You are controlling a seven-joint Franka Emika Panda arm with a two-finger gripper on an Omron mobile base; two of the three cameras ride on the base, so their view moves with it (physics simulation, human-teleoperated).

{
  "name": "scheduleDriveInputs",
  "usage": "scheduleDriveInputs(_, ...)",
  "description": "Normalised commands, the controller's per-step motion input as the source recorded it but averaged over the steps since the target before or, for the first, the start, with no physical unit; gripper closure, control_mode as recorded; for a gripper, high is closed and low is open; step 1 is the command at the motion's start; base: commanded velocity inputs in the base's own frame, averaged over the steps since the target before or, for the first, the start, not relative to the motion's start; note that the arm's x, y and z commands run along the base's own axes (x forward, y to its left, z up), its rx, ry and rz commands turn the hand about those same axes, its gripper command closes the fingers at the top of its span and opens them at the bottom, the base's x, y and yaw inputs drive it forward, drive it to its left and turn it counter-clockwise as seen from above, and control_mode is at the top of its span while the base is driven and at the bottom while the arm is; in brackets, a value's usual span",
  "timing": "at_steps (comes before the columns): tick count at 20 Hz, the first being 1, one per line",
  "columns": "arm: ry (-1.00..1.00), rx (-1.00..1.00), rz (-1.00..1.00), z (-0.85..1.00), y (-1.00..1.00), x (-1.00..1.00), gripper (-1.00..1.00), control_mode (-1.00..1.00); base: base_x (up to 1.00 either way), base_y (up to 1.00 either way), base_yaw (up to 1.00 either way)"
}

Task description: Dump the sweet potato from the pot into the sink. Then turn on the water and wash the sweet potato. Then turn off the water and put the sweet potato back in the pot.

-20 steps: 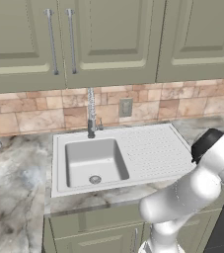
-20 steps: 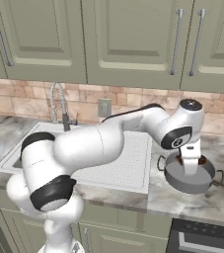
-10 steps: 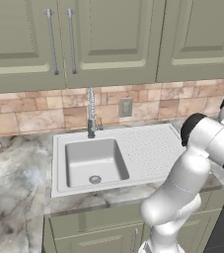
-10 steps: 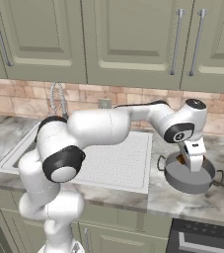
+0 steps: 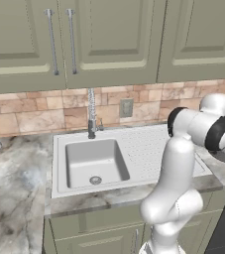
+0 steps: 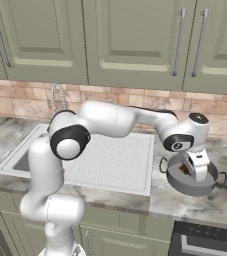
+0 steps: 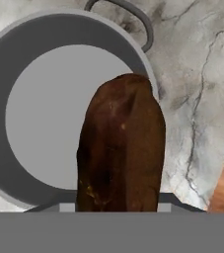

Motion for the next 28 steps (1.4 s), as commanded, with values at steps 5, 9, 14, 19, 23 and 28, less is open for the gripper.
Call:
scheduleDriveInputs(5, 0.00, 0.00, 0.08, -0.18, -0.14, 0.27, 1.00, -1.00, 0.00, 0.00, 0.00)
scheduleDriveInputs(9, 0.00, 0.00, 0.07, -0.06, -0.14, 0.34, 1.00, -1.00, 0.00, 0.00, 0.00)
scheduleDriveInputs(14, 0.03, 0.00, 0.06, -0.17, -0.03, 0.37, 1.00, -1.00, 0.00, 0.00, 0.00)
scheduleDriveInputs(19, 0.04, 0.00, 0.06, -0.27, 0.00, 0.15, 1.00, -1.00, 0.00, 0.00, 0.00)
scheduleDriveInputs(23, 0.01, 0.00, 0.05, -0.25, 0.00, 0.02, 1.00, -1.00, 0.00, 0.00, 0.00)
scheduleDriveInputs(28, 0.00, 0.00, 0.04, -0.21, 0.00, 0.03, 1.00, -1.00, 0.00, 0.00, 0.00)
